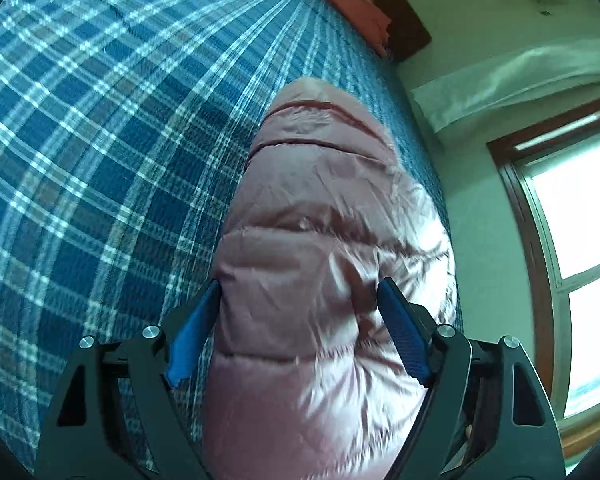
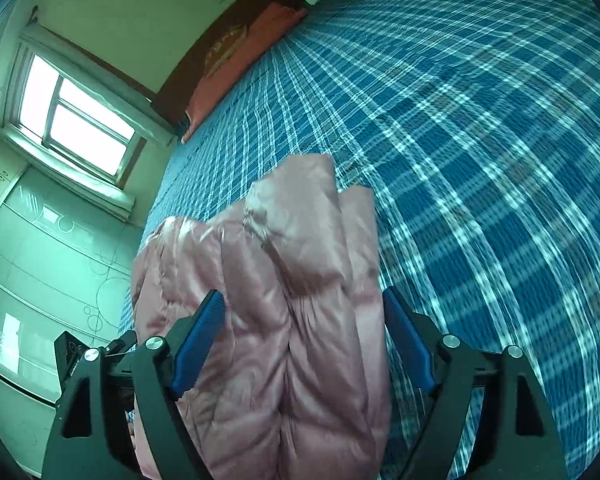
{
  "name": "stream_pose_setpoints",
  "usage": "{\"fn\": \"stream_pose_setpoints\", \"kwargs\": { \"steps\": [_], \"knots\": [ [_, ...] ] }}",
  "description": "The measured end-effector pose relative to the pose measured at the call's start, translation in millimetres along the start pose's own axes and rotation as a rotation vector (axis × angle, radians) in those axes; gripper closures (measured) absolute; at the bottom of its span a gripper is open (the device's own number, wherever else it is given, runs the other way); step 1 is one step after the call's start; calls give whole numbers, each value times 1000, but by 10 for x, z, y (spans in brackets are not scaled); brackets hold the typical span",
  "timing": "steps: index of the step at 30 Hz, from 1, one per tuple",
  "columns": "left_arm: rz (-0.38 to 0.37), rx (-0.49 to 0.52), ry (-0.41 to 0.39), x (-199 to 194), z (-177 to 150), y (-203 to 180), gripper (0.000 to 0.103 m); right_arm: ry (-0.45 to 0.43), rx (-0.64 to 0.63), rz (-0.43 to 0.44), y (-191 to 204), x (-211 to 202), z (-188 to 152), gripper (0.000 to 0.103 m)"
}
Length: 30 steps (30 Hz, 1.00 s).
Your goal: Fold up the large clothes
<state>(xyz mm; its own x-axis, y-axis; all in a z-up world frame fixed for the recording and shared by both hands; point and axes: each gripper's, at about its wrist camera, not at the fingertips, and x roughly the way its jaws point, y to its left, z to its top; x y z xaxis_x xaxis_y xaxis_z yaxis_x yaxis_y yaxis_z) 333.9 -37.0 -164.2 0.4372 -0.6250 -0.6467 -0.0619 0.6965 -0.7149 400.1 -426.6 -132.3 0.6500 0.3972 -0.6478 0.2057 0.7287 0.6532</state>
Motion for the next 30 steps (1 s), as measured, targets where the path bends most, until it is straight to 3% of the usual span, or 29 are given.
{"fn": "stream_pose_setpoints", "kwargs": {
  "steps": [3,4,7,9,13,21,26,30],
  "knots": [
    [15,-10,16,105,29,10,25,31,-8,-19,3,173,83,24],
    [32,-6,19,129,38,13,33,34,8,-29,-29,209,86,24],
    [87,19,36,227,38,-27,47,22,90,-36,-201,264,31,45],
    [130,56,32,313,10,-114,50,10,74,-53,-189,292,29,51],
    [162,81,40,337,14,-120,50,-1,43,-75,-151,309,17,51],
    [181,137,23,114,-49,-245,32,14,87,60,-334,22,-101,31],
    [117,157,27,-68,-202,-251,23,51,115,134,-456,-93,-303,28],
    [80,90,82,5,-286,-120,23,58,107,172,-447,-142,-429,26]
  ]
}}
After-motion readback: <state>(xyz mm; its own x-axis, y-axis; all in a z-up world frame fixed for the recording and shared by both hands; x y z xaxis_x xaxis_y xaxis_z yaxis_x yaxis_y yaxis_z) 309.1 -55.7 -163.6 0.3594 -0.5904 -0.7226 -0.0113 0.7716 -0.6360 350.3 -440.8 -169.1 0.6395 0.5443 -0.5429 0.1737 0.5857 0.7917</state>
